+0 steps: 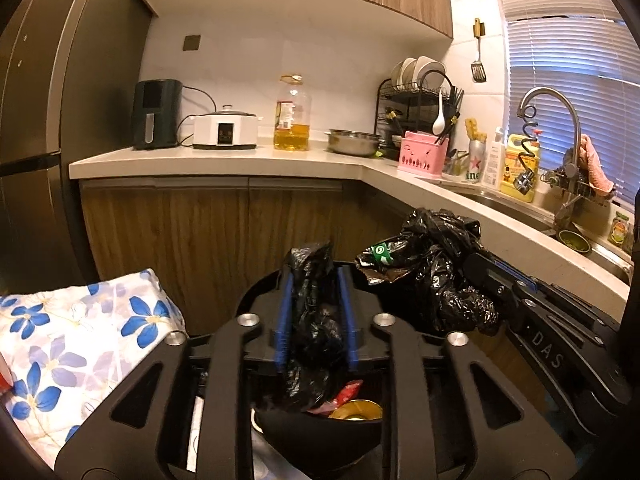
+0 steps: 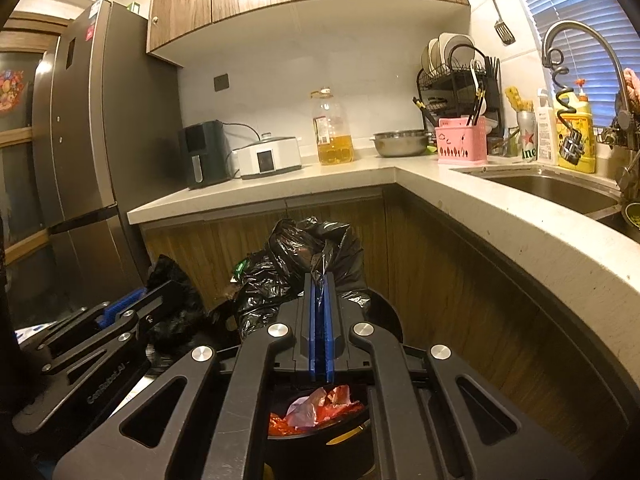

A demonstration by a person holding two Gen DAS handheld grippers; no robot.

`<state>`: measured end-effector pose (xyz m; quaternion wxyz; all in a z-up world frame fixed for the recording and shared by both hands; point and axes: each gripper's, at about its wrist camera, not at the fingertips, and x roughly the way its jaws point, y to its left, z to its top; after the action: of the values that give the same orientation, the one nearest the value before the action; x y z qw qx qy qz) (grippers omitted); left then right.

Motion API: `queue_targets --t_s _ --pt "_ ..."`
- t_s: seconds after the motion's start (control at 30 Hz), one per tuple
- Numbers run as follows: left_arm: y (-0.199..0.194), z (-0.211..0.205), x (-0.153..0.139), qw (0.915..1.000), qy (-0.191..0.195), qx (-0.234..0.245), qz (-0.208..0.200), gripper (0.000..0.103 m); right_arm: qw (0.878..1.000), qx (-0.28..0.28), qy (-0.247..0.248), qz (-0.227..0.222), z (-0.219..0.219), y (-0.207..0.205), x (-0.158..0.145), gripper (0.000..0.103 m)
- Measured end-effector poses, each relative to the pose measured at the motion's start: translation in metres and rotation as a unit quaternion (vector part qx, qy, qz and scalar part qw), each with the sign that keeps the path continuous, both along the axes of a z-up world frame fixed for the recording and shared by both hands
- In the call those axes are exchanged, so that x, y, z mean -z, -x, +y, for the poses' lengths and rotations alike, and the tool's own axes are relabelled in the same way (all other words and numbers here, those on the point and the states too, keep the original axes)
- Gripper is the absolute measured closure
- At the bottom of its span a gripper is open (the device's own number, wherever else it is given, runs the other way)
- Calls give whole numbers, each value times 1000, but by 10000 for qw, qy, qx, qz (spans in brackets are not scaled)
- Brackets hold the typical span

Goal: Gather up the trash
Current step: 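Open both tools to drop the black bags into the bin, then move both tools back over the remaining trash on the table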

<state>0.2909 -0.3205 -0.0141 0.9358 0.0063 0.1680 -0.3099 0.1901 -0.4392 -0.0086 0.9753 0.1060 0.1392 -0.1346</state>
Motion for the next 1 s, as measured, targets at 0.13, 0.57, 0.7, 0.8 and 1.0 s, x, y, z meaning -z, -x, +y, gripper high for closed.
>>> queue_targets --t_s 0.13,0.57,0.7,0.8,1.0 --pt "-2 8 1 9999 135 -45 57 60 10000 -1 -42 77 -2 -4 5 95" --pt "5 49 -3 9978 437 -479 155 31 10000 56 -63 51 4 11 7 53" --pt "18 67 -2 9963 313 -798 98 22 10000 46 15 34 13 21 7 41" --pt "33 85 -1 9937 252 -1091 47 14 10000 5 54 4 21 28 4 34" --pt "64 130 1 9860 61 -1663 -87 9 9998 -184 92 -81 46 49 1 25"
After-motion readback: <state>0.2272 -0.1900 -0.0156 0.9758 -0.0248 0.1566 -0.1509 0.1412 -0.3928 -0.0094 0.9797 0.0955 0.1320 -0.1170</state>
